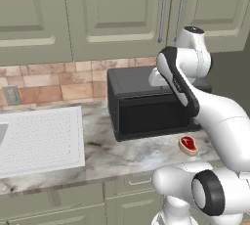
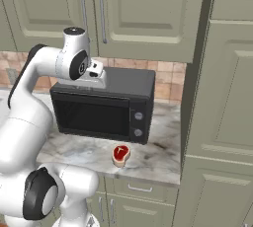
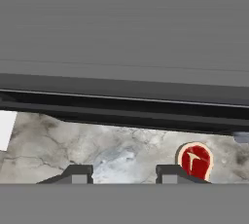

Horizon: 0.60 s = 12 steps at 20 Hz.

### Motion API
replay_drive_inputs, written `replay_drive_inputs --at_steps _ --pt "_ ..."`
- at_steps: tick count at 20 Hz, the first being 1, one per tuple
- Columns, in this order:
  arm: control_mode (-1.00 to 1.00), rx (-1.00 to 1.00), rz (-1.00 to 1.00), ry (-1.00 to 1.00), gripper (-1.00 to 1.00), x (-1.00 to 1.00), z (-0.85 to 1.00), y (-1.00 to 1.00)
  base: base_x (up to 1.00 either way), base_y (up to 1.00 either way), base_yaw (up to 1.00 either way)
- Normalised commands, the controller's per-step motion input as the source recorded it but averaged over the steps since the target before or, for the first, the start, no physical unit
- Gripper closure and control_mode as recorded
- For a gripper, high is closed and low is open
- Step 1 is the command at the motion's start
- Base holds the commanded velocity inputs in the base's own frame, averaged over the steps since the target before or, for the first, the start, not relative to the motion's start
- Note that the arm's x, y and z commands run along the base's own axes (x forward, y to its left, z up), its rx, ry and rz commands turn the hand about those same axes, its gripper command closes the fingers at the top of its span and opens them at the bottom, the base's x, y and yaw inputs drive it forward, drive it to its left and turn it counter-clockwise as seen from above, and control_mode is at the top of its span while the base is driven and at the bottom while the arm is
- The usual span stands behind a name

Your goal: Retrieve the tupperware from the cabinet, then place the raw meat into the tupperware to avoid contamination.

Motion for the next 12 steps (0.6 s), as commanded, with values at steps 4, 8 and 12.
replay_drive_inputs --at_steps 4,8,12 --pt "-1.00 0.00 0.00 0.00 -1.00 -0.01 0.00 0.00 0.00 0.00 0.00" --pt "-1.00 0.00 -0.01 -0.06 -1.00 -0.10 0.02 0.00 0.00 0.00 0.00" --pt "-1.00 -0.02 -0.06 -0.23 -1.00 -0.20 0.34 0.00 0.00 0.00 0.00"
